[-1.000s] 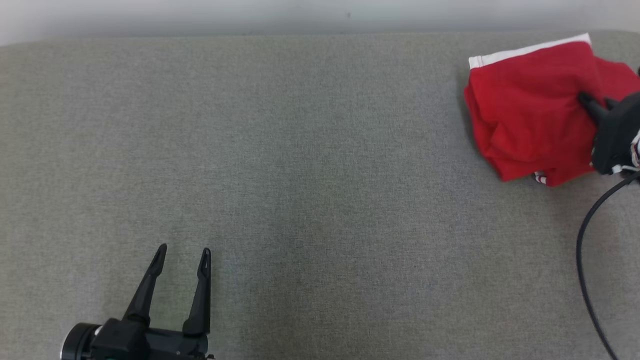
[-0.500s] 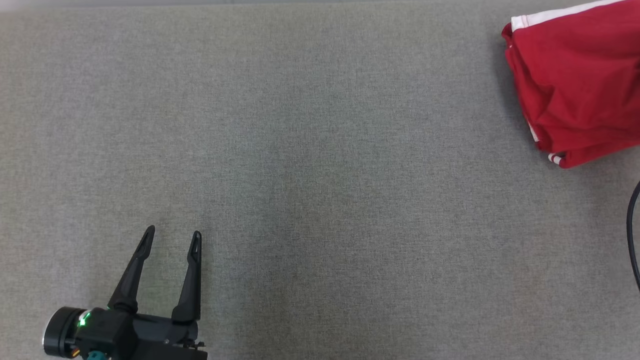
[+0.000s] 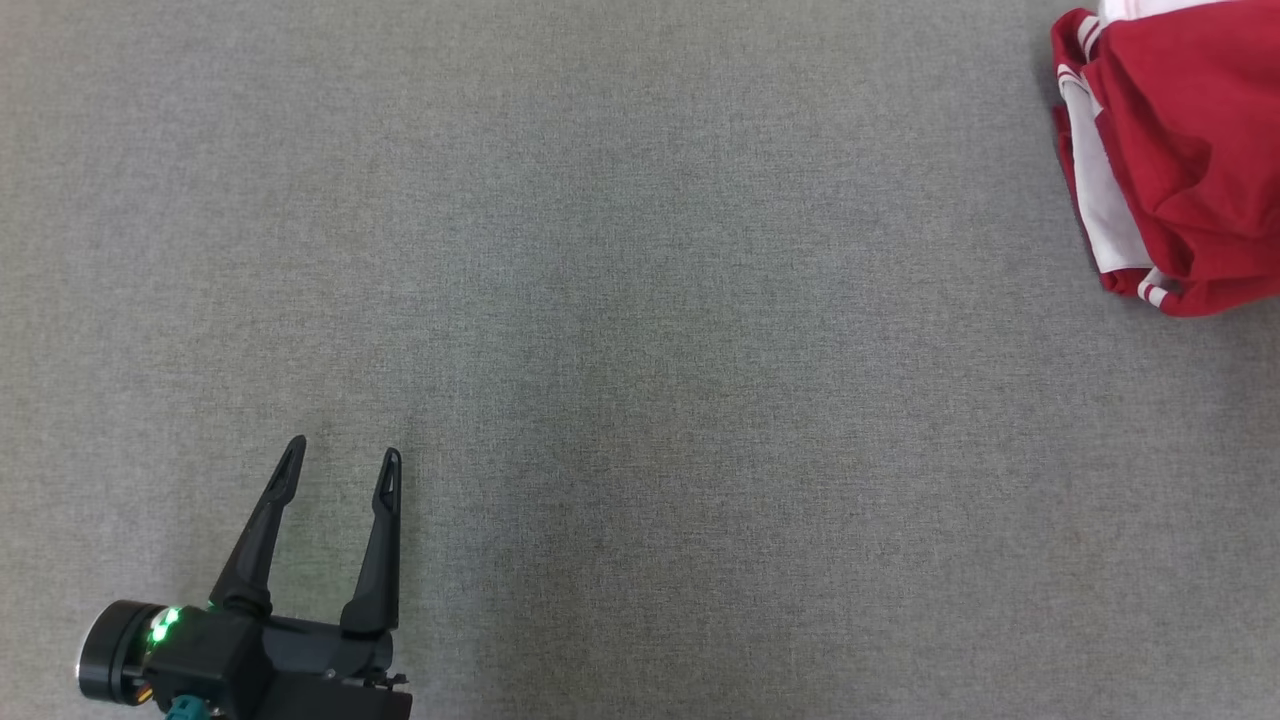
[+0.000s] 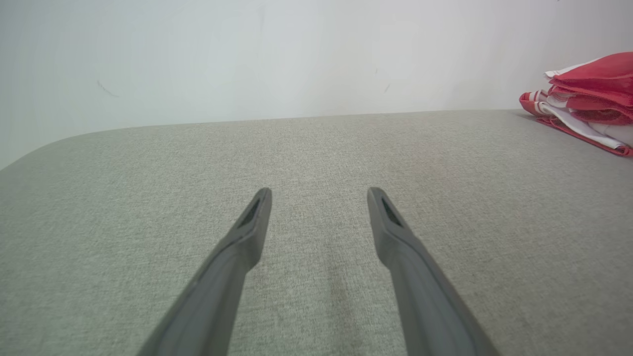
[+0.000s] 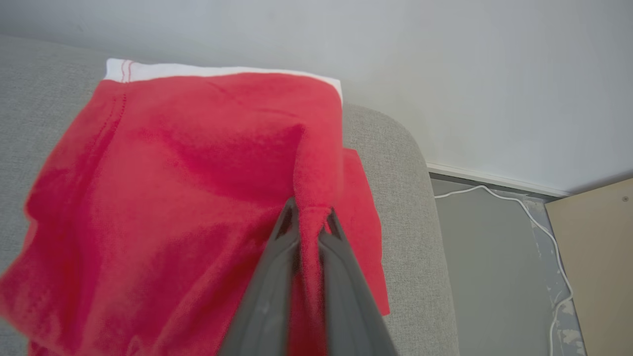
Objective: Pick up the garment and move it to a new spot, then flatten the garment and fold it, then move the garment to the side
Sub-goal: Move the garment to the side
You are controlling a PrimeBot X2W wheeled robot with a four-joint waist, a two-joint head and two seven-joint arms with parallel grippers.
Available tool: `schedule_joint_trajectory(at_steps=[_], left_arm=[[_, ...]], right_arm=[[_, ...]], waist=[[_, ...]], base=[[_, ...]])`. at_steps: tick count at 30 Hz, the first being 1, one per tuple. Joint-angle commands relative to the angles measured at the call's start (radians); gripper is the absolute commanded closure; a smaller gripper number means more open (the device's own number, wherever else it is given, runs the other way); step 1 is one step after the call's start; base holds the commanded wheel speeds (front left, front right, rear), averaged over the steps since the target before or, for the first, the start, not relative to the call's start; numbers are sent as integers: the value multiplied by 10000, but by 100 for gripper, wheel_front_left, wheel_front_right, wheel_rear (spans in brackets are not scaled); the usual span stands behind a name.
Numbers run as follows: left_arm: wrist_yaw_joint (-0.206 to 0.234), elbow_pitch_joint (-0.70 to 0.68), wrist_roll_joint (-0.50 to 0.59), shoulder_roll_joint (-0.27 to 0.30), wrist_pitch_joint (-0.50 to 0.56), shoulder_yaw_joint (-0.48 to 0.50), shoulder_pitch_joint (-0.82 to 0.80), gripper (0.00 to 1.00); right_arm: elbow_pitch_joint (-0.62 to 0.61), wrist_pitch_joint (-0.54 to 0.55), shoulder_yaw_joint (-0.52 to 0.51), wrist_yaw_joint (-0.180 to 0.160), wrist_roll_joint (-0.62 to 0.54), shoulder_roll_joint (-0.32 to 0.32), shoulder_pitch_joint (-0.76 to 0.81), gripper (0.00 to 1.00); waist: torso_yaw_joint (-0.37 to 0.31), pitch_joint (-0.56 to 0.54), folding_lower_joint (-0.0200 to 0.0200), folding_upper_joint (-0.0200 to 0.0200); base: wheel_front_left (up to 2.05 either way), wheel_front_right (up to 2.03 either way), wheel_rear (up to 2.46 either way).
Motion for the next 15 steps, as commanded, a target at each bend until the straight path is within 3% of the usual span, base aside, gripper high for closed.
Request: schedule_joint_trajectory(at_steps=[1,3,5,15], left_arm=[[63,-43,36,76,14,18,-3,0],[70,-46,19,90,22,26,6,0],[67,-45,3,95,24,28,-10,0],[160,123,-78,77,-73,-25,-63,0]], right_arm=[[64,17,35,-9,-83,-33,-106,100],[228,-22,44,-10,-164,1,-164,100],[402,-189,57,-9,-382,88,-243,2],[1101,-1100,64,-9,-953,500,-437,0]], waist=[[2,6,-2,0],[2,18,-2,0],[-2,32,-2,0],[-35,-14,-2,0]], base=[[0,0,0],[0,0,0],[0,0,0],[0,0,0]])
